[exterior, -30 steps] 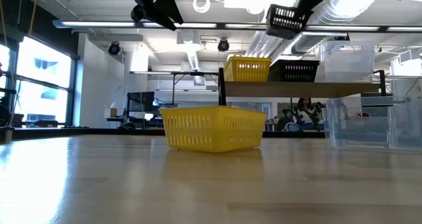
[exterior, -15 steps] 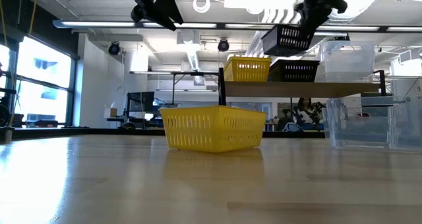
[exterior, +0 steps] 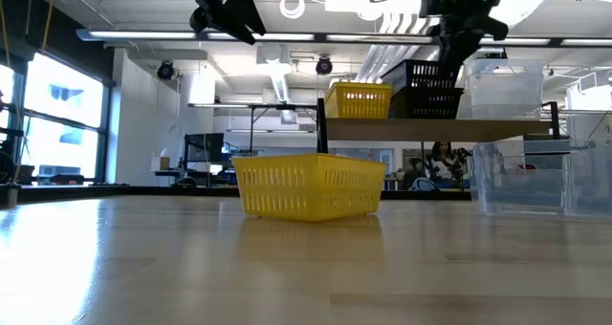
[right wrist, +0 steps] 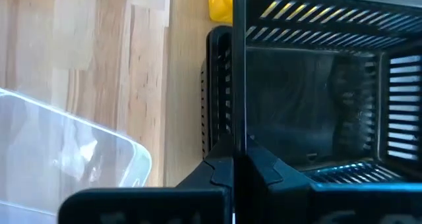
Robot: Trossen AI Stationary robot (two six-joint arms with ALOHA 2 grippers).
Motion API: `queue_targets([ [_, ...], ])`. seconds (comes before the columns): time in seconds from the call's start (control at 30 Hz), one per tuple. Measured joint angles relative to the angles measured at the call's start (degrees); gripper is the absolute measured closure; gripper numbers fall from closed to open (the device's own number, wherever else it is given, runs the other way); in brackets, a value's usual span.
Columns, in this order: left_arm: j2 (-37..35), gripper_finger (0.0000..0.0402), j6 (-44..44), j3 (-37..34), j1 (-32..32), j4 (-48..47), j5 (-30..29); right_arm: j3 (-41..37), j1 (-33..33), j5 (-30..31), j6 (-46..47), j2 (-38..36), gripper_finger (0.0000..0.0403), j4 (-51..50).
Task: Stack baskets on shelf by color
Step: Stack the black bin on top of the other stacked black bins on the shelf
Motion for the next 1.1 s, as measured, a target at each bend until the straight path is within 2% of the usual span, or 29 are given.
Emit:
queue_targets([
  [0.47,0.0,0.0231,-1.02,0.0,-0.2,-0.05,1.11,-0.64,0.0,2.76,2.72,3.68,0.0403,0.73],
  [1.1,0.0,0.0231,-0.46,-0.02,-0.2,-0.09,1.55,-0.64,0.12,3.27,9.63,3.86,0.0402,1.89],
])
